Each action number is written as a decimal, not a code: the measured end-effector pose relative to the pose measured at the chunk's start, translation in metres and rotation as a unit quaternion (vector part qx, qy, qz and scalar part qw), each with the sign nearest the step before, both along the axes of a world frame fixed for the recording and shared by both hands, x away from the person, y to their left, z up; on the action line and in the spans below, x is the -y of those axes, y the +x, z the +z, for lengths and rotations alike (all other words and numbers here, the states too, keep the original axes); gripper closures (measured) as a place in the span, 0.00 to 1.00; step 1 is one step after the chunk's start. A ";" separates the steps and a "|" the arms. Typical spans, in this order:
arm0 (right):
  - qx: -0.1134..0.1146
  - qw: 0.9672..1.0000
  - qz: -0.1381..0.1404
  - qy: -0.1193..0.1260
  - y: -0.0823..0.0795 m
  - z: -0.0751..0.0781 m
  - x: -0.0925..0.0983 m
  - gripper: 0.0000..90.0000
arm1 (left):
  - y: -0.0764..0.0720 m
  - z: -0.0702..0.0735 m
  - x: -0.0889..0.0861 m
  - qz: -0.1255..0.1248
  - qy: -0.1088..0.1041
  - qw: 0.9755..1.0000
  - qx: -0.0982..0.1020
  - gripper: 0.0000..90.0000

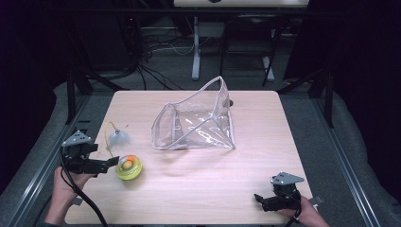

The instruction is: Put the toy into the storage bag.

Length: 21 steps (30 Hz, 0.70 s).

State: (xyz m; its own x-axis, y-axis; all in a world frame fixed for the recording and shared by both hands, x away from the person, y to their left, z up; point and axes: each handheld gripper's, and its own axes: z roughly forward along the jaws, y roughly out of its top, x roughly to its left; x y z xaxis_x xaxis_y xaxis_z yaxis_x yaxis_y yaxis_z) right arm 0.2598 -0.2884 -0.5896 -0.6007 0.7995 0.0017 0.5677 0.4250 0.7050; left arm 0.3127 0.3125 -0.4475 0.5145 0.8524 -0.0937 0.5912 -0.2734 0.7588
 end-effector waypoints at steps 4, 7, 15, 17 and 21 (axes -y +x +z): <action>0.000 1.000 -0.003 0.002 0.000 0.000 0.000 0.00 | 0.002 0.007 0.000 -0.001 -0.001 1.000 0.010 0.16; 0.000 1.000 -0.003 0.002 0.000 0.000 0.000 0.00 | 0.003 0.010 0.001 -0.005 -0.006 1.000 0.009 0.23; 0.001 1.000 -0.002 0.002 0.000 0.000 0.000 0.00 | 0.008 0.015 0.004 -0.013 0.008 1.000 -0.005 0.53; 0.001 1.000 -0.002 0.002 0.000 0.000 0.000 0.00 | 0.009 0.016 0.004 -0.020 0.006 1.000 -0.004 0.57; 0.000 1.000 -0.002 0.002 0.000 0.000 0.000 0.00 | 0.011 0.016 0.005 -0.022 0.005 1.000 -0.008 0.70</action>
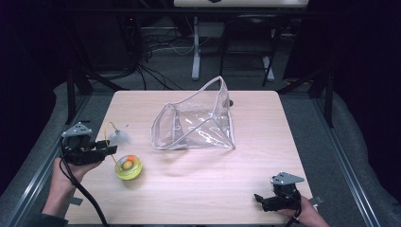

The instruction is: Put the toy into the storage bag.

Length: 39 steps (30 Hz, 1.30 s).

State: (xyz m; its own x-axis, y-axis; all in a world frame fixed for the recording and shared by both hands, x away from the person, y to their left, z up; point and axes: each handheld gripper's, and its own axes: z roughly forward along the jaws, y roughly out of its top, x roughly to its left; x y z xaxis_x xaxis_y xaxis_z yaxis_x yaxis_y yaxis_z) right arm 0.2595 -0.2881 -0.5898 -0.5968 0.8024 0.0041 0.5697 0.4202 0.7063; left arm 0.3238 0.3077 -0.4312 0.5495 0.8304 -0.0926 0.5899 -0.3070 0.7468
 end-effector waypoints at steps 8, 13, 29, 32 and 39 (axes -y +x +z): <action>0.001 1.000 0.000 0.001 0.000 0.000 0.000 0.00 | 0.002 0.006 0.005 -0.009 0.006 1.000 -0.012 0.97; 0.001 1.000 0.000 0.000 0.000 0.000 0.000 0.00 | 0.004 0.010 0.009 -0.016 0.025 0.999 -0.014 0.98; 0.001 1.000 0.000 0.001 0.000 0.000 0.000 0.00 | 0.008 0.033 0.006 -0.027 0.038 0.999 -0.012 0.98; 0.000 1.000 0.000 0.000 0.000 0.000 0.000 0.00 | 0.010 0.035 0.006 -0.026 0.040 0.999 -0.011 0.98; 0.000 1.000 0.000 0.000 0.000 0.000 0.000 0.00 | 0.015 0.041 0.006 -0.027 0.046 0.999 -0.012 0.98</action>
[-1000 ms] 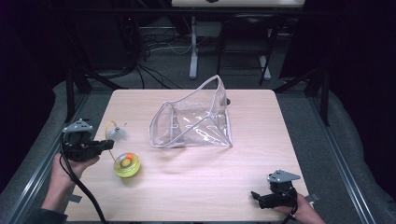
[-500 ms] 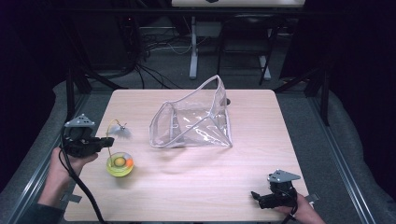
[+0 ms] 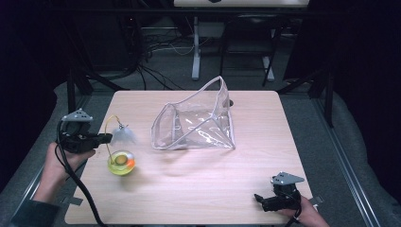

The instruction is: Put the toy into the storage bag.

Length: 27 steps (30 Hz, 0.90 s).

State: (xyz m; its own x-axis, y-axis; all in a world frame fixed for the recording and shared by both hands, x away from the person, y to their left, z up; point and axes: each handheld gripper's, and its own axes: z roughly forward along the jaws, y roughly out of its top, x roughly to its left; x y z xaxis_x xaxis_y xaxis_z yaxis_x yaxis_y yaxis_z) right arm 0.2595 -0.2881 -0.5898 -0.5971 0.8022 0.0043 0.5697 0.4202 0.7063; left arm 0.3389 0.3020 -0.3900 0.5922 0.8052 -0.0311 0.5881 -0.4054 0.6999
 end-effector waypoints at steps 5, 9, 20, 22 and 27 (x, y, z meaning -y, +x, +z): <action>0.001 1.000 0.000 0.000 0.000 0.000 0.000 0.00 | 0.005 0.004 -0.004 0.004 -0.003 1.000 0.000 0.98; 0.001 1.000 0.000 0.000 0.000 0.000 0.000 0.00 | 0.008 0.009 -0.005 0.007 0.000 1.000 0.004 0.98; 0.001 1.000 0.000 0.000 0.000 0.000 0.000 0.00 | 0.024 0.018 -0.003 0.004 0.009 1.000 -0.004 0.98; 0.001 1.000 0.000 0.001 0.000 0.000 0.000 0.00 | 0.026 0.021 -0.002 0.004 0.012 1.000 -0.005 0.98; 0.001 1.000 0.000 0.001 0.000 0.000 0.000 0.00 | 0.032 0.026 -0.002 0.003 0.009 1.000 -0.007 0.98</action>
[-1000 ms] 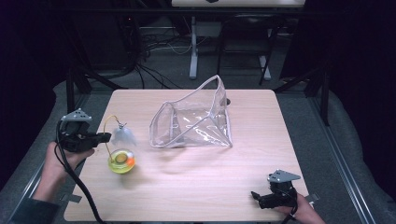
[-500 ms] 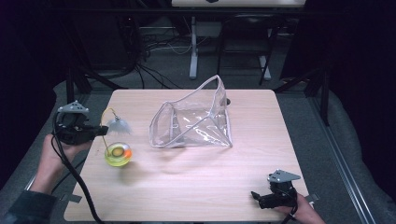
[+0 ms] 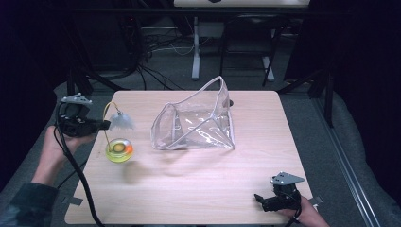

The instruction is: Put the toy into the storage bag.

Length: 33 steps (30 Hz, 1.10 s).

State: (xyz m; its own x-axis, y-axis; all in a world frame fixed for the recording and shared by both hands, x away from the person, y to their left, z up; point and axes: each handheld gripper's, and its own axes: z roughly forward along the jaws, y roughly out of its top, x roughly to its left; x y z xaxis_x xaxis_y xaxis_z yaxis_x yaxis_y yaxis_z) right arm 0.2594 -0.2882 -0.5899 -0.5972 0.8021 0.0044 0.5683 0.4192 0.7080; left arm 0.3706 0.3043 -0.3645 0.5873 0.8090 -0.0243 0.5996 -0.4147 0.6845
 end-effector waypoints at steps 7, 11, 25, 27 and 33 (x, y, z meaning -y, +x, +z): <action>0.000 1.000 0.000 0.000 0.000 0.000 0.000 0.00 | 0.006 0.007 0.003 -0.001 0.004 1.000 -0.001 0.98; 0.001 1.000 -0.001 -0.003 0.000 0.000 0.000 0.00 | 0.010 0.011 0.005 -0.002 0.008 1.000 0.000 0.98; 0.000 1.000 -0.001 -0.003 0.000 0.000 0.000 0.00 | 0.022 0.027 0.007 0.004 0.011 1.000 0.006 0.98; -0.001 1.000 -0.001 -0.003 0.000 0.000 0.000 0.00 | 0.024 0.029 0.008 0.005 0.013 1.000 0.008 0.98; 0.001 1.000 -0.002 0.000 0.000 0.000 0.000 0.00 | 0.029 0.037 0.009 0.005 0.017 1.000 0.010 0.98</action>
State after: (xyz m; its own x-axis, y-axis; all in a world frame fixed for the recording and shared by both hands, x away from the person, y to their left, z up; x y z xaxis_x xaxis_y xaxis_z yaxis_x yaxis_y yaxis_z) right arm 0.2593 -0.2879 -0.5903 -0.5938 0.8046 0.0041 0.5690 0.4163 0.7091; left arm 0.3995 0.2951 -0.3279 0.5798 0.8147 0.0143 0.5900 -0.4318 0.6822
